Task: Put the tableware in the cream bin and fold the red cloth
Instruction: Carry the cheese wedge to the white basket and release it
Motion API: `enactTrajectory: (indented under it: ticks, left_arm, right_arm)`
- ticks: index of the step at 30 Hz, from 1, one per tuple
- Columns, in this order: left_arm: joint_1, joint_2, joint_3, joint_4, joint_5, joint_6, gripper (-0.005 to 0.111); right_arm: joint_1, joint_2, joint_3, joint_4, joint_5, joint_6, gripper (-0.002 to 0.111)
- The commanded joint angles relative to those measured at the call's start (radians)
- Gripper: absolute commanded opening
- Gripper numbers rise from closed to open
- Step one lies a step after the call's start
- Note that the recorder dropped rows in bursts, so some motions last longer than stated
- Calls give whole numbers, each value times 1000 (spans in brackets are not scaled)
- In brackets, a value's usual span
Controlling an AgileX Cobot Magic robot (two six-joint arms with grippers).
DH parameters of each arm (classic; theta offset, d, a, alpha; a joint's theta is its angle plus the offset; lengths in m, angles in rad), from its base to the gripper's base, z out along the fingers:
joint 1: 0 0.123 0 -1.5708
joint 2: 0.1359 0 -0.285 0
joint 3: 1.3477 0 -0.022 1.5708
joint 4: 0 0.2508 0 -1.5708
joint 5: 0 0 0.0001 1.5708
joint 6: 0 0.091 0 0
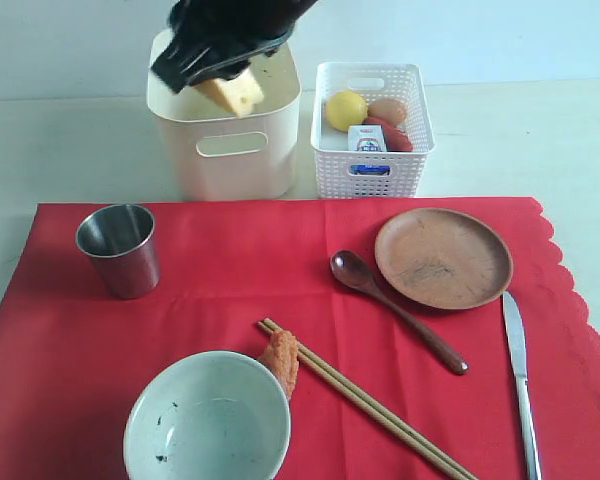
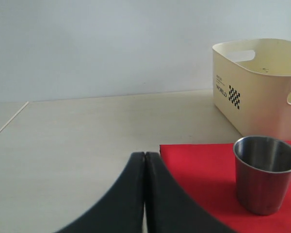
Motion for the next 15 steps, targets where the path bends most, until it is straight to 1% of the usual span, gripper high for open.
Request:
enactTrajectory:
  ticks: [1, 5, 8, 15]
  left_arm:
    - [1, -6, -1, 4, -7, -5, 0]
    - [1, -6, -1, 4, -7, -5, 0]
    - [1, -6, -1, 4, -7, -5, 0]
    - [1, -6, -1, 4, -7, -5, 0]
  right_arm:
    - [-120, 19, -8, -7, 1, 9, 0]
    - [-225, 86, -8, -7, -52, 47, 0]
    - [-289, 150, -8, -5, -154, 93, 0]
    - [-382, 315, -8, -2, -392, 209, 0]
